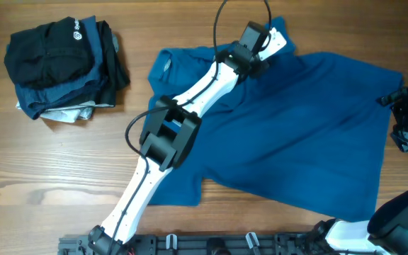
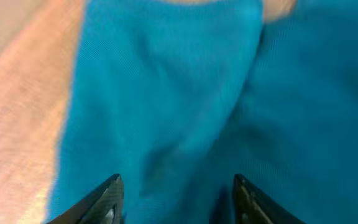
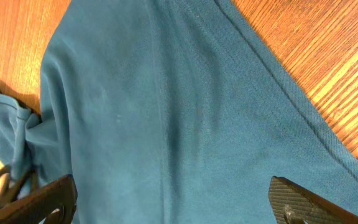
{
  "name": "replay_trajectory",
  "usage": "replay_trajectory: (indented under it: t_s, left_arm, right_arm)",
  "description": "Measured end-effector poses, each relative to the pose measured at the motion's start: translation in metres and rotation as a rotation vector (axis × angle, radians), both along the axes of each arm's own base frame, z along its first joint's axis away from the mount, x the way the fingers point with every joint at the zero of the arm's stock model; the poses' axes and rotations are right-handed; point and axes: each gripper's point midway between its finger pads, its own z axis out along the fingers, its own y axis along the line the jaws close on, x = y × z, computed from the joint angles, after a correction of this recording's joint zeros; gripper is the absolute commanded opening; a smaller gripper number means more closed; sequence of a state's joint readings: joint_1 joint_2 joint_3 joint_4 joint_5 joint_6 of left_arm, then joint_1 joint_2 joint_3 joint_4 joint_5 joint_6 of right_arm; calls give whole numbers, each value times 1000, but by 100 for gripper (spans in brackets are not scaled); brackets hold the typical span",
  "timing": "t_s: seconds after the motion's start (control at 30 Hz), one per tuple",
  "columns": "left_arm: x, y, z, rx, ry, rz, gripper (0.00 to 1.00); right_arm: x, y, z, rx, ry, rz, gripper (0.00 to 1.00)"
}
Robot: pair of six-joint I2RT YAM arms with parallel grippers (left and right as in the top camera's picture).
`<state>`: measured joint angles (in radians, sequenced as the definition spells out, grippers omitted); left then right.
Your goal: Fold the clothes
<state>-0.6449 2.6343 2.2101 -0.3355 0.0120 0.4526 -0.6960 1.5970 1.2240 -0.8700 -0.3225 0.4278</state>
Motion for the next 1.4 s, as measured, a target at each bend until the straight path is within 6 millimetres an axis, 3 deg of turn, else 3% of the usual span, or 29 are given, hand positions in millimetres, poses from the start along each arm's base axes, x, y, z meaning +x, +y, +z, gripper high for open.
replay_trajectory:
  t_s: [0.1, 0.2, 0.37, 0.7, 0.97, 1.13, 1.4]
  left_arm:
    - [1, -1, -8, 1, 0, -1, 37]
    - [4, -3, -3, -8, -23, -6, 26]
    - [4, -3, -4, -6, -23, -8, 25]
    - [25, 5, 12, 10, -134, 79, 7]
    - [32, 6, 19, 1, -172, 104, 4]
    - [51, 11, 40, -69, -243, 160, 7]
    - [90, 60, 53, -168, -252, 250, 17]
  right_arm:
    - [0, 0, 0, -1, 0, 0, 100]
    - [0, 0, 0, 0, 0, 0, 100]
    - [0, 0, 0, 0, 0, 0, 99]
    - [0, 0, 0, 0, 0, 0, 99]
    - [0, 0, 0, 0, 0, 0, 100]
    - [0, 0, 0, 0, 0, 0, 100]
    - [0, 0, 0, 0, 0, 0, 99]
